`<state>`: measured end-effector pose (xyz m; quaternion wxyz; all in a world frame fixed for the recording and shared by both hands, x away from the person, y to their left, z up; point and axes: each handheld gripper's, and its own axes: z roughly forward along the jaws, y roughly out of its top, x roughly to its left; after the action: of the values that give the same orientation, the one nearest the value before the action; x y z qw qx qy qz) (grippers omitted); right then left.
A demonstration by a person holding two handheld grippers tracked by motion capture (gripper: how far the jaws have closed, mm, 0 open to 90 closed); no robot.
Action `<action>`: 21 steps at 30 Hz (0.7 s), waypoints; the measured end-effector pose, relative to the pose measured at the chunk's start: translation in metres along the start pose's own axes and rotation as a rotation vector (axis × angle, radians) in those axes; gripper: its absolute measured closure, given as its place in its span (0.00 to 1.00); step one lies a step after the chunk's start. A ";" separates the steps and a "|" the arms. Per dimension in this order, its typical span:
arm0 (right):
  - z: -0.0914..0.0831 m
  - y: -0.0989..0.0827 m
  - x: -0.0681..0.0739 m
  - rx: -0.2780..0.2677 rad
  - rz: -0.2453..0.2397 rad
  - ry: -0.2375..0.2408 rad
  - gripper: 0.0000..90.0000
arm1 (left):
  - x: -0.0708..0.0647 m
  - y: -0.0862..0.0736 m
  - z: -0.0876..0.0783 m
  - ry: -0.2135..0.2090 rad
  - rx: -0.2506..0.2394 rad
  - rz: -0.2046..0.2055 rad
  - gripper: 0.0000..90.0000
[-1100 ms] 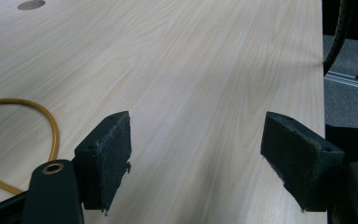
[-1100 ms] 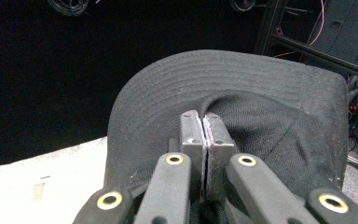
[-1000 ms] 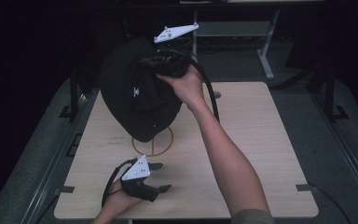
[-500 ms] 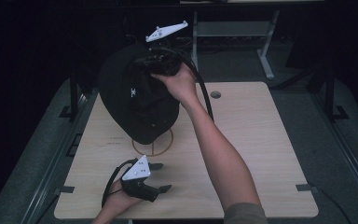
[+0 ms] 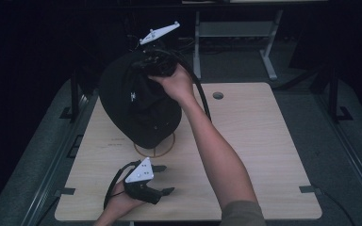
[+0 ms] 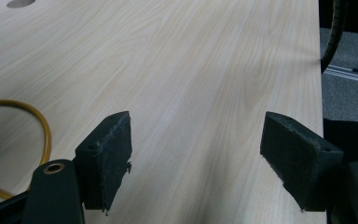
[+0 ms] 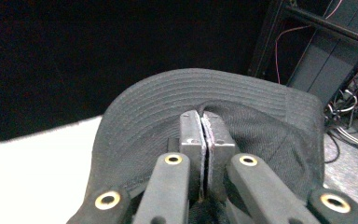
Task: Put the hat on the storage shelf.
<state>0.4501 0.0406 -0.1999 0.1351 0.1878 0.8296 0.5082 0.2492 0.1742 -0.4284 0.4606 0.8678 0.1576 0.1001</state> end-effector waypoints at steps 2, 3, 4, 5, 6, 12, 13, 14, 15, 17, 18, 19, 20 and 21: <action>0.004 0.001 0.002 0.025 -0.021 -0.001 0.97 | 0.000 0.000 0.000 0.005 -0.001 0.004 0.27; 0.007 0.002 0.003 0.035 -0.028 0.010 0.97 | -0.001 0.001 -0.001 0.004 -0.003 0.003 0.27; 0.009 0.002 0.004 0.045 -0.038 0.008 0.96 | -0.001 0.001 -0.001 0.004 -0.001 -0.002 0.27; 0.011 0.002 0.006 0.044 -0.063 0.005 0.93 | -0.001 0.001 -0.001 0.004 -0.002 -0.001 0.27; 0.012 0.002 0.007 0.034 -0.073 0.006 0.80 | -0.002 0.001 -0.001 0.005 -0.001 0.000 0.27; 0.005 -0.002 0.005 0.045 -0.021 0.018 0.56 | -0.003 0.002 -0.003 0.009 -0.004 0.011 0.27; 0.002 -0.005 0.003 0.039 -0.009 0.021 0.54 | -0.003 0.001 -0.003 0.010 -0.006 0.004 0.27; -0.001 -0.008 0.001 0.040 0.005 0.023 0.53 | -0.003 0.001 -0.003 0.011 -0.007 0.002 0.27; -0.004 -0.010 -0.001 0.037 0.006 0.021 0.53 | -0.003 0.001 -0.003 0.011 -0.007 0.001 0.27; -0.011 -0.016 -0.004 0.018 0.025 0.023 0.50 | -0.003 0.001 -0.003 0.012 -0.012 0.000 0.27; -0.014 -0.019 -0.006 0.010 0.038 0.024 0.50 | -0.003 0.001 -0.003 0.012 -0.013 0.001 0.27; -0.017 -0.022 -0.008 0.003 0.039 0.025 0.50 | -0.003 0.001 -0.003 0.013 -0.013 -0.001 0.27; -0.020 -0.025 -0.009 -0.004 0.044 0.021 0.48 | -0.003 0.001 -0.003 0.013 -0.013 -0.003 0.27; -0.023 -0.028 -0.009 -0.008 0.056 0.020 0.46 | -0.003 0.001 -0.003 0.014 -0.010 -0.001 0.27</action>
<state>0.4443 0.0068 -0.2145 0.1133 0.2052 0.8232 0.5171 0.2461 0.1749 -0.4256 0.4639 0.8646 0.1606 0.1068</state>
